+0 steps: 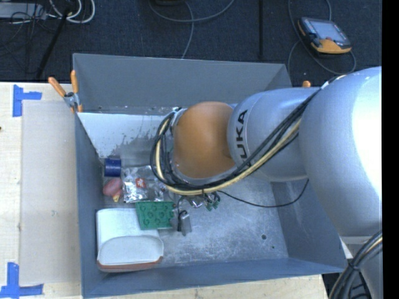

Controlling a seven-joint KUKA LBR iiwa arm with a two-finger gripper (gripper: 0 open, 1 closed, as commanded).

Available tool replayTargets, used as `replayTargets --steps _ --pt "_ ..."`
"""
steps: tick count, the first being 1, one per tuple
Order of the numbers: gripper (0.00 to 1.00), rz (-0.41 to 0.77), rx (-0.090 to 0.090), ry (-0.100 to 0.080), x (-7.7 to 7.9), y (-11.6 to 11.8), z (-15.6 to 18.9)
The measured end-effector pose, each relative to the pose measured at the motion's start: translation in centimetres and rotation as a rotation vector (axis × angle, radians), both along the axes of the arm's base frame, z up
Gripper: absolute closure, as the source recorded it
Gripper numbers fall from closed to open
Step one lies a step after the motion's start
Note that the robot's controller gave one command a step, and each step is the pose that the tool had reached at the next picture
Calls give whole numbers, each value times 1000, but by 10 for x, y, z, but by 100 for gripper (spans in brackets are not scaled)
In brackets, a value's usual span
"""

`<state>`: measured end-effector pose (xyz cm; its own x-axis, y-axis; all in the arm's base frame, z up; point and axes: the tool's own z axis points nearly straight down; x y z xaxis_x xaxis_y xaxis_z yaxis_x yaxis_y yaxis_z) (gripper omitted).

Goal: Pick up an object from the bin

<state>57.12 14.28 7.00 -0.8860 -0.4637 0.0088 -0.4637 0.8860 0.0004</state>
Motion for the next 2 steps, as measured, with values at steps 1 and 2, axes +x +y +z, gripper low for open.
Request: replayTargets --steps 1,2 --pt "100 -6 2 -8 3 -1 5" --pt "100 -36 5 -16 1 -24 141"
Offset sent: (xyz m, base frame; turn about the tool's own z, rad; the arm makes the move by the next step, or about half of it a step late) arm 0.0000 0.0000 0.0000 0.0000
